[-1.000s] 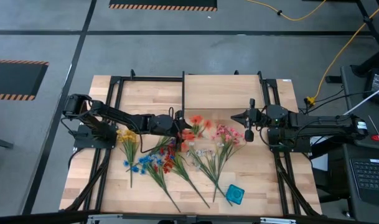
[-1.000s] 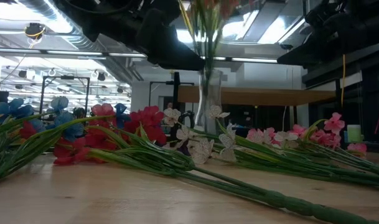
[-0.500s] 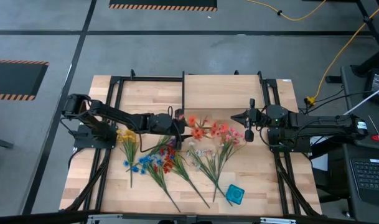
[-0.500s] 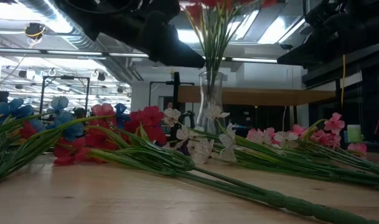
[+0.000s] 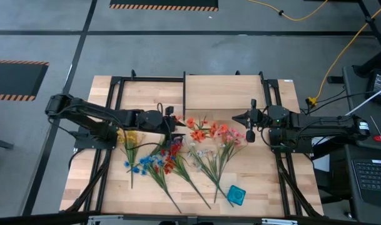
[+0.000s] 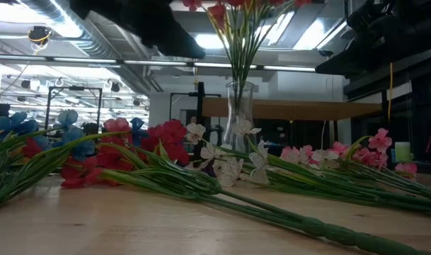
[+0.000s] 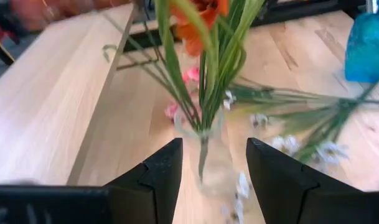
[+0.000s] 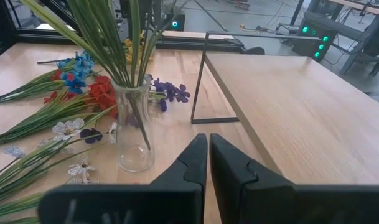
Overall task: Pick and place flowers into a vace then onto a shelf
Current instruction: Put the pink flowers into the transparent vase
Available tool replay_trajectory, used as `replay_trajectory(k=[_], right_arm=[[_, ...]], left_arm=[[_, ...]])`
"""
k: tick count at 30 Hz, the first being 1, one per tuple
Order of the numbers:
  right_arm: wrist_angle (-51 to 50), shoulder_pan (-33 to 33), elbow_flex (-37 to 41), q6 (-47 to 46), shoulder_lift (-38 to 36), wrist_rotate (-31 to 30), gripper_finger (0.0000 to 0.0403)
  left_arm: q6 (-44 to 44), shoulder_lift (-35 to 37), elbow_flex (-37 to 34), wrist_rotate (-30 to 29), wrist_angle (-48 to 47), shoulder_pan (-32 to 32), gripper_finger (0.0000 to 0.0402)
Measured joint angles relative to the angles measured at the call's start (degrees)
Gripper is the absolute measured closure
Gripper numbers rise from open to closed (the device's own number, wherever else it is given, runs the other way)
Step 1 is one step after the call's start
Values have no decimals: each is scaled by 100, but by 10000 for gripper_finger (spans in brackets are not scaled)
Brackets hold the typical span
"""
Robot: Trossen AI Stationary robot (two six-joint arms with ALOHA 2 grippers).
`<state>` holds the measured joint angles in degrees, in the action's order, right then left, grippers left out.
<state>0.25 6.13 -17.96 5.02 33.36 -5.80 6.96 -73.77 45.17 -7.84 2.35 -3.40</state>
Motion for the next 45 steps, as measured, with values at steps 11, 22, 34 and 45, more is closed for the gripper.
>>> replay_trajectory(k=[11, 22, 34, 45], right_arm=[[0, 0, 0, -2, 0, 0, 380], [-57, 0, 0, -4, 0, 0, 379], [-105, 0, 0, -26, 1, 0, 379], [-102, 0, -2, -316, 2, 0, 379]], left_arm=[[-525, 925, 2, -2, -1460, 0, 231], [-469, 919, -614, 9, -839, 0, 231], [100, 926, -1324, 26, -64, 37, 231], [433, 1697, -1760, 653, -12, 664, 284]])
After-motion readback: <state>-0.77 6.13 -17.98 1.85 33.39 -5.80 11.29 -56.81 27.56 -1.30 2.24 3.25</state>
